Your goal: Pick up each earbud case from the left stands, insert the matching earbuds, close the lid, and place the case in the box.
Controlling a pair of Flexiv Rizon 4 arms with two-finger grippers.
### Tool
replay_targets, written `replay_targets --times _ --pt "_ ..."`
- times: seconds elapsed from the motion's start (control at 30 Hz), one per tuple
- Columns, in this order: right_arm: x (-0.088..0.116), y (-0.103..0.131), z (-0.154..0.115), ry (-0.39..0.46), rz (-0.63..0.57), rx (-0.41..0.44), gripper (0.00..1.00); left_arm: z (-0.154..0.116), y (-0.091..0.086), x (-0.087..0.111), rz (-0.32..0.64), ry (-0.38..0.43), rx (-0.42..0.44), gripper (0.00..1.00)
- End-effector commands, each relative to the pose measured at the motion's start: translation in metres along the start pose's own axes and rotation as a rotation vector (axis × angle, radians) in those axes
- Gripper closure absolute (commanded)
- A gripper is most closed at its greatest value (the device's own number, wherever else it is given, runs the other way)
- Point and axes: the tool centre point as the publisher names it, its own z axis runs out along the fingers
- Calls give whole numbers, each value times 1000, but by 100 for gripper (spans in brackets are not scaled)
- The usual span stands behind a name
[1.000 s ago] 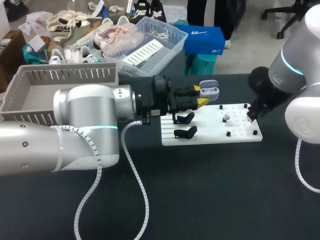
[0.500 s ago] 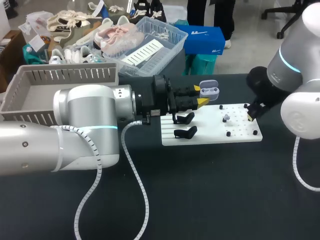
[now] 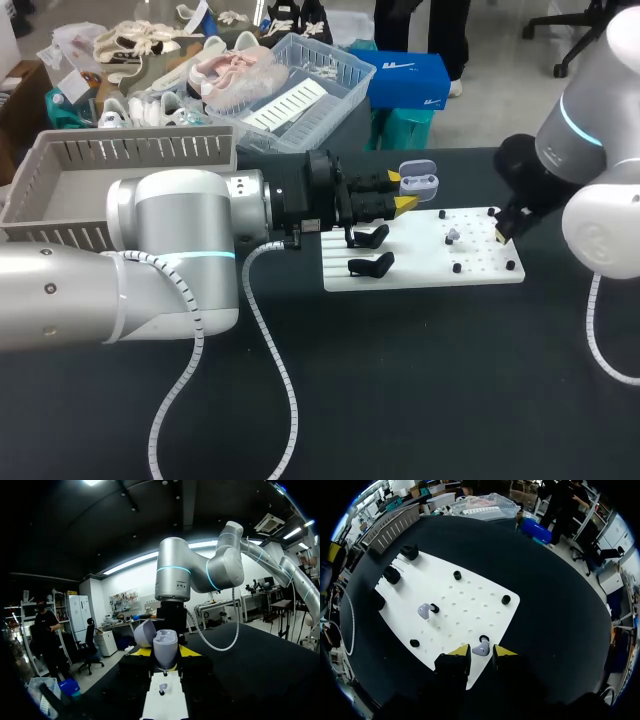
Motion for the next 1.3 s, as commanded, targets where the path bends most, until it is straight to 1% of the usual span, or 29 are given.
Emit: replay_targets --times 0.03,0.13,0.37,0.43,0.5,0.57,0.77,1.13,1.3 --pt "1 0 2 -5 0 -1 75 1 0 1 2 -2 -4 100" --pt "1 0 3 -3 -2 -4 80 1 0 1 2 -2 -4 100" --pt "0 -1 4 -6 -1 -6 83 1 0 1 2 -2 -4 100" --pt "1 -1 5 -6 0 -7 85 1 0 1 2 -2 -4 100" --pt "1 -1 5 -6 1 -8 90 1 0 1 2 -2 -4 100" --pt "1 -2 5 -5 1 -8 100 1 0 1 2 -2 -4 100" --pt "3 0 2 -9 3 -9 100 1 0 1 2 -2 -4 100" --pt "9 10 -24 -24 13 24 100 1 0 1 2 -2 -4 100" --pt "11 19 -37 -26 13 33 100 1 0 1 2 -2 -4 100"
